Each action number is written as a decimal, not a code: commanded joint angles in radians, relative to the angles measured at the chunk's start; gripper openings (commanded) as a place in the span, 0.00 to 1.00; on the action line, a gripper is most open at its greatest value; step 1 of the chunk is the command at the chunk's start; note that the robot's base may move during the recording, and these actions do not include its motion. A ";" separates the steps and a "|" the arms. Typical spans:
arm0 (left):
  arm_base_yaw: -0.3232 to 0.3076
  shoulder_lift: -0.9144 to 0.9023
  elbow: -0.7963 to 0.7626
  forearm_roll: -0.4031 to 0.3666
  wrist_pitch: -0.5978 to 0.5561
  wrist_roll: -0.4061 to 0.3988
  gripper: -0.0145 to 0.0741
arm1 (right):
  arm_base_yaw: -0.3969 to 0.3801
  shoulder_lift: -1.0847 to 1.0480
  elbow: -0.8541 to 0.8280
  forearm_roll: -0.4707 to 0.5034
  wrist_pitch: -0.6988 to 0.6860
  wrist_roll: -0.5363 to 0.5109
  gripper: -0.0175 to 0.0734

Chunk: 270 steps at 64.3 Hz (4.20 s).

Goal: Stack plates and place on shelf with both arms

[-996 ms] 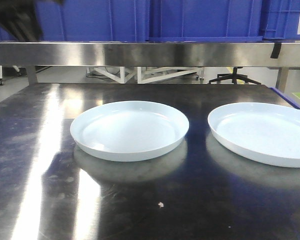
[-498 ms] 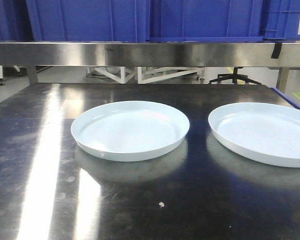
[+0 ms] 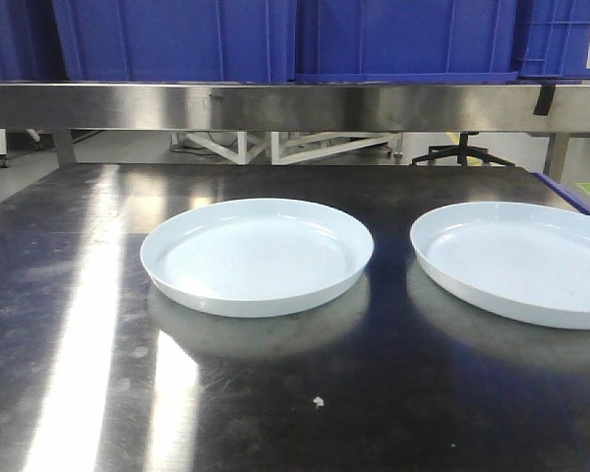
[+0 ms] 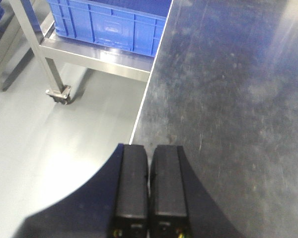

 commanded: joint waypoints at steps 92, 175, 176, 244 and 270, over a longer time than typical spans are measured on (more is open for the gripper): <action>0.004 -0.009 -0.022 0.016 -0.058 -0.009 0.27 | -0.001 0.113 -0.035 0.000 -0.018 -0.008 0.68; 0.004 -0.009 -0.022 0.016 -0.058 -0.009 0.27 | -0.005 0.518 -0.211 0.000 -0.100 -0.008 0.68; 0.004 -0.009 -0.022 0.016 -0.058 -0.009 0.27 | -0.005 0.522 -0.211 0.000 -0.101 -0.008 0.68; 0.004 -0.009 -0.022 0.016 -0.058 -0.009 0.27 | -0.005 0.551 -0.209 -0.011 -0.134 -0.008 0.64; 0.004 -0.009 -0.022 0.016 -0.058 -0.009 0.27 | -0.005 0.591 -0.206 -0.011 -0.124 -0.008 0.64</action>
